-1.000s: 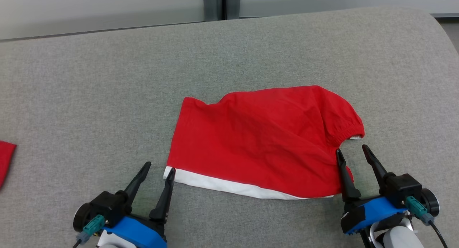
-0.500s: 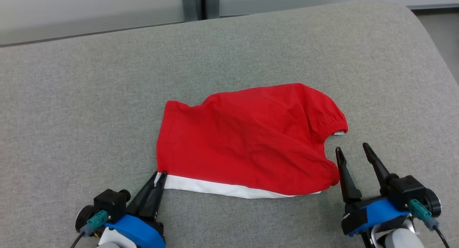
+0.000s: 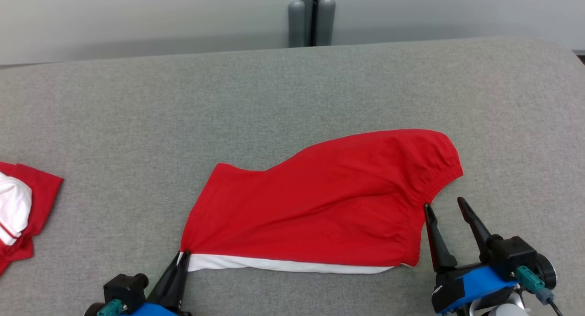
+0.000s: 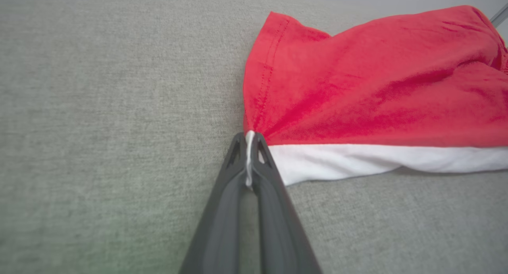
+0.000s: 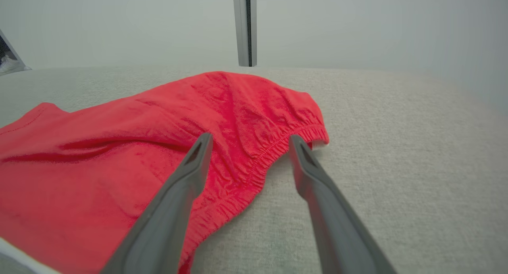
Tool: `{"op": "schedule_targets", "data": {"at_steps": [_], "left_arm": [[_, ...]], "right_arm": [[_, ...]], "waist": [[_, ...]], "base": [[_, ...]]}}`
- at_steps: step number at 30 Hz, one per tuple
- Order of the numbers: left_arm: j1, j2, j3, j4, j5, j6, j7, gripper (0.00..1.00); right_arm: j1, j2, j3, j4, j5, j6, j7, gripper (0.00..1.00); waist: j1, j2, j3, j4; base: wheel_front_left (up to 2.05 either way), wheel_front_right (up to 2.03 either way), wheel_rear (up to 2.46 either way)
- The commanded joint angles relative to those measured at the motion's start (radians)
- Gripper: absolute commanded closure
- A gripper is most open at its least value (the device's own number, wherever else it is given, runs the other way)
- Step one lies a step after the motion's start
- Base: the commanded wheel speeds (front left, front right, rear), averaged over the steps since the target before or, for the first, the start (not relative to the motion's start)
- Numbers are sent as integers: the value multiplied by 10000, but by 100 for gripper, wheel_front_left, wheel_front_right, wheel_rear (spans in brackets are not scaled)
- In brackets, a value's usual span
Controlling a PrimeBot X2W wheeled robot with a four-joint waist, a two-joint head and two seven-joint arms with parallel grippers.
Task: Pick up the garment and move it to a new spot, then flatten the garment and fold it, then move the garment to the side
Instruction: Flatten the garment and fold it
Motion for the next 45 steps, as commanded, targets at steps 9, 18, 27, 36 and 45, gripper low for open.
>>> {"op": "schedule_targets", "data": {"at_steps": [9, 18, 27, 36, 45], "left_arm": [[349, -619, 829, 33, 831, -13, -3, 0], [716, -1175, 2037, -623, 2059, -13, -4, 0], [1274, -1676, 3012, -621, 2966, -13, -4, 0], [1564, -1945, 3364, -294, 3355, -13, -3, 0], [1539, -1997, 3308, -289, 3367, -13, -3, 0]], "right_arm": [[206, -44, 222, -24, 116, -1, -4, 0], [782, -54, 954, -73, 56, -1, -4, 0], [1499, -45, 1222, 269, 88, -1, -4, 0], [1632, -44, 1019, 702, -3, -1, -4, 0], [1352, -41, 910, 1347, 398, 1, -4, 0]], "waist": [[0, -1, -487, 236], [0, -1, -1048, 209], [0, -1, -1719, 117], [0, -1, -2101, 305], [0, -1, -2029, 504]], "base": [[0, 0, 0], [0, 0, 0], [0, 0, 0], [0, 0, 0], [0, 0, 0]]}}
